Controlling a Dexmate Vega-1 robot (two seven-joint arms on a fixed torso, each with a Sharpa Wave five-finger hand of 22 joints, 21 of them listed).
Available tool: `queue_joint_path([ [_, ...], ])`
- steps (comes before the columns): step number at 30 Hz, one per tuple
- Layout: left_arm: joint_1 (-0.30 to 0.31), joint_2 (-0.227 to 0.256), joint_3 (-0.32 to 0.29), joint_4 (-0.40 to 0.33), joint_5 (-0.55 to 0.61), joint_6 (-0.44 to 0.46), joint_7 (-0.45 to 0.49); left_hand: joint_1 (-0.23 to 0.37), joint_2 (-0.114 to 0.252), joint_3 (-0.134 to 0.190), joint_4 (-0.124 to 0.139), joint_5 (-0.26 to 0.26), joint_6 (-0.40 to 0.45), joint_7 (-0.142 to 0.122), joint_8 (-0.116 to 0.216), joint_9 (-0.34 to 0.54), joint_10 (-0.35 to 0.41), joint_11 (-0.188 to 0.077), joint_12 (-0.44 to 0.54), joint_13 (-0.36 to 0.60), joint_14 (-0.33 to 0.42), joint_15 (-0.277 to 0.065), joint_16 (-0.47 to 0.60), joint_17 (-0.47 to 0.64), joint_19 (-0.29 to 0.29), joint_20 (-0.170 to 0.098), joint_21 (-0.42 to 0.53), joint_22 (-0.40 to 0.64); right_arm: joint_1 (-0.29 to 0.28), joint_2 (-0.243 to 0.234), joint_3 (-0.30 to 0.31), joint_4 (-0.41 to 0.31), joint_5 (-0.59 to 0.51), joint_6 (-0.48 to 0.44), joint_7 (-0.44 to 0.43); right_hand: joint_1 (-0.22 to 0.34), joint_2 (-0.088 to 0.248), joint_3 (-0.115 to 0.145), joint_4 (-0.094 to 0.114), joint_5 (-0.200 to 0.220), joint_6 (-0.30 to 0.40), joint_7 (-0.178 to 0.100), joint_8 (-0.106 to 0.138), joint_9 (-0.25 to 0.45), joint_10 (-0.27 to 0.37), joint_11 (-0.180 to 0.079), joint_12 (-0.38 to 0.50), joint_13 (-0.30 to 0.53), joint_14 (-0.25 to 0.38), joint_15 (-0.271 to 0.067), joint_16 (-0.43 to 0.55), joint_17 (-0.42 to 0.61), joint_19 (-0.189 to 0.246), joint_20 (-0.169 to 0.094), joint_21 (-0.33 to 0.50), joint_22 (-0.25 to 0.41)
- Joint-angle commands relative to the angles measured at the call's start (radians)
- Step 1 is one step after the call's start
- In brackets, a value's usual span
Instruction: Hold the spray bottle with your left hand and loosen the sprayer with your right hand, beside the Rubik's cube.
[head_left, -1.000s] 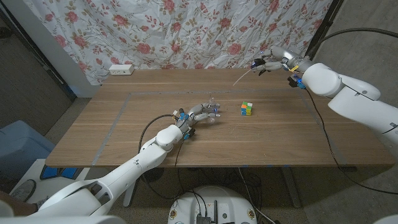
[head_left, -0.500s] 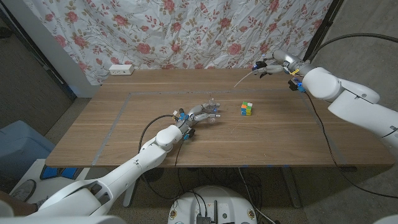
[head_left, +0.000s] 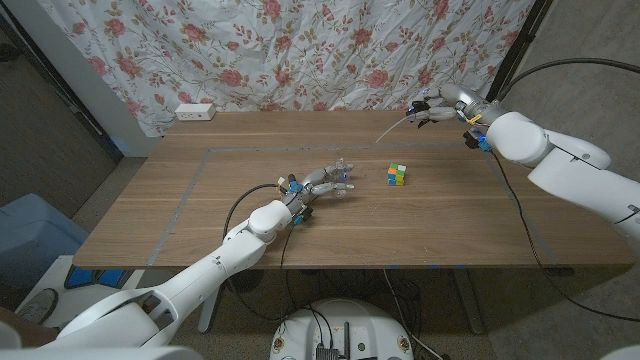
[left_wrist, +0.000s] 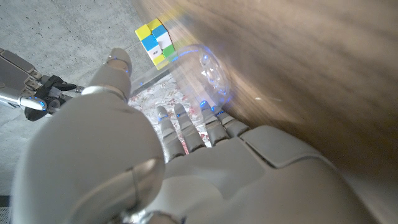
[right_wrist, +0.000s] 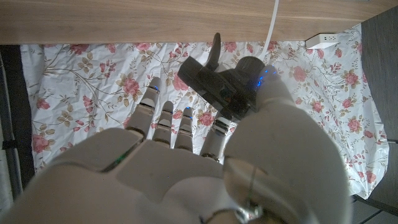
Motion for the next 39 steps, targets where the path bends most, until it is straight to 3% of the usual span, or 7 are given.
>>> queue_joint_path([
  [1, -0.004, 0.026, 0.009, -0.029, 0.002, 0.022, -0.023, 0.014, -0.020, -0.004, -0.003, -0.003, -0.028, 0.000, -0.032, 0.002, -0.036, 0.007, -0.001, -0.019, -0.035, -0.081, -0.004, 0.002, -0.008, -0.001, 0.003, 0.004, -0.010, -0.002, 0.003, 0.003, 0.011, 0.005, -0.017, 0.005, 0.011, 0.007, -0.001, 0.006, -0.001, 0.000, 0.006, 0.002, 0.010, 0.001, -0.002, 0.004, 0.002, 0.005, 0.006, 0.004, 0.001, 0.000, -0.002, 0.000],
  [7, -0.001, 0.034, 0.006, -0.036, -0.003, 0.028, -0.026, 0.017, -0.027, -0.008, -0.001, -0.007, -0.060, 0.008, -0.065, 0.003, -0.079, 0.017, -0.002, -0.033, -0.078, -0.070, -0.004, 0.002, -0.018, -0.003, 0.001, 0.004, -0.017, 0.000, 0.008, 0.002, 0.018, 0.003, -0.024, 0.005, 0.011, 0.007, -0.001, 0.006, -0.001, 0.000, 0.007, 0.001, 0.009, 0.001, -0.003, 0.004, 0.001, 0.005, 0.005, 0.004, 0.001, 0.000, -0.002, 0.000],
  [12, 0.002, 0.043, 0.003, -0.047, -0.008, 0.037, -0.031, 0.020, -0.034, -0.012, -0.001, -0.010, -0.113, 0.028, -0.095, 0.005, -0.120, 0.027, -0.003, -0.040, -0.113, -0.062, -0.004, 0.002, -0.023, -0.003, 0.001, 0.004, -0.019, 0.000, 0.007, 0.004, 0.021, 0.006, -0.027, 0.005, 0.012, 0.007, -0.001, 0.006, 0.000, 0.001, 0.009, 0.000, 0.009, 0.002, -0.003, 0.004, 0.001, 0.007, 0.005, 0.004, 0.001, 0.000, -0.002, 0.000],
  [14, 0.005, 0.045, 0.000, -0.051, -0.010, 0.039, -0.029, 0.020, -0.039, -0.015, 0.000, -0.012, -0.151, 0.042, -0.109, 0.005, -0.150, 0.043, -0.005, -0.042, -0.134, -0.057, -0.004, 0.002, -0.030, -0.004, 0.000, 0.004, -0.019, -0.001, 0.008, 0.006, 0.023, 0.012, -0.026, 0.005, 0.012, 0.007, -0.001, 0.007, -0.001, 0.001, 0.009, -0.001, 0.009, 0.002, -0.003, 0.004, 0.001, 0.007, 0.005, 0.005, 0.001, 0.001, -0.002, 0.000],
  [28, 0.014, 0.065, -0.016, -0.074, -0.033, 0.037, -0.042, -0.002, -0.062, -0.038, 0.008, -0.019, -0.270, 0.084, -0.123, 0.004, -0.269, 0.069, -0.005, -0.047, -0.247, -0.020, -0.006, 0.002, -0.095, -0.021, -0.008, 0.003, -0.025, 0.001, 0.007, 0.005, 0.026, 0.004, -0.038, 0.004, 0.012, 0.007, -0.001, 0.007, -0.002, 0.001, 0.010, -0.003, 0.010, 0.002, -0.004, 0.004, 0.000, 0.007, 0.005, 0.005, 0.000, 0.001, -0.003, 0.000],
  [31, 0.014, 0.074, -0.018, -0.088, -0.037, 0.044, -0.050, -0.016, -0.055, -0.043, 0.014, -0.019, -0.317, 0.097, -0.123, 0.003, -0.320, 0.093, -0.007, -0.048, -0.293, -0.001, -0.007, 0.003, -0.136, -0.018, -0.010, 0.004, -0.028, 0.003, 0.008, 0.007, 0.026, 0.004, -0.044, 0.004, 0.012, 0.006, -0.001, 0.007, -0.002, -0.001, 0.011, -0.003, 0.010, 0.002, -0.004, 0.004, 0.001, 0.008, 0.005, 0.005, 0.000, 0.001, -0.003, 0.000],
  [39, 0.017, 0.089, -0.027, -0.112, -0.044, 0.048, -0.058, -0.047, -0.053, -0.055, 0.020, -0.021, -0.370, 0.115, -0.120, 0.002, -0.381, 0.104, -0.006, -0.049, -0.364, 0.019, -0.007, 0.003, -0.240, -0.041, -0.016, 0.004, -0.035, 0.005, 0.010, 0.013, 0.031, 0.008, -0.052, 0.004, 0.012, 0.006, -0.001, 0.007, -0.005, -0.001, 0.011, -0.004, 0.010, 0.004, -0.004, 0.004, 0.002, 0.007, 0.005, 0.006, -0.001, 0.001, -0.003, 0.000],
])
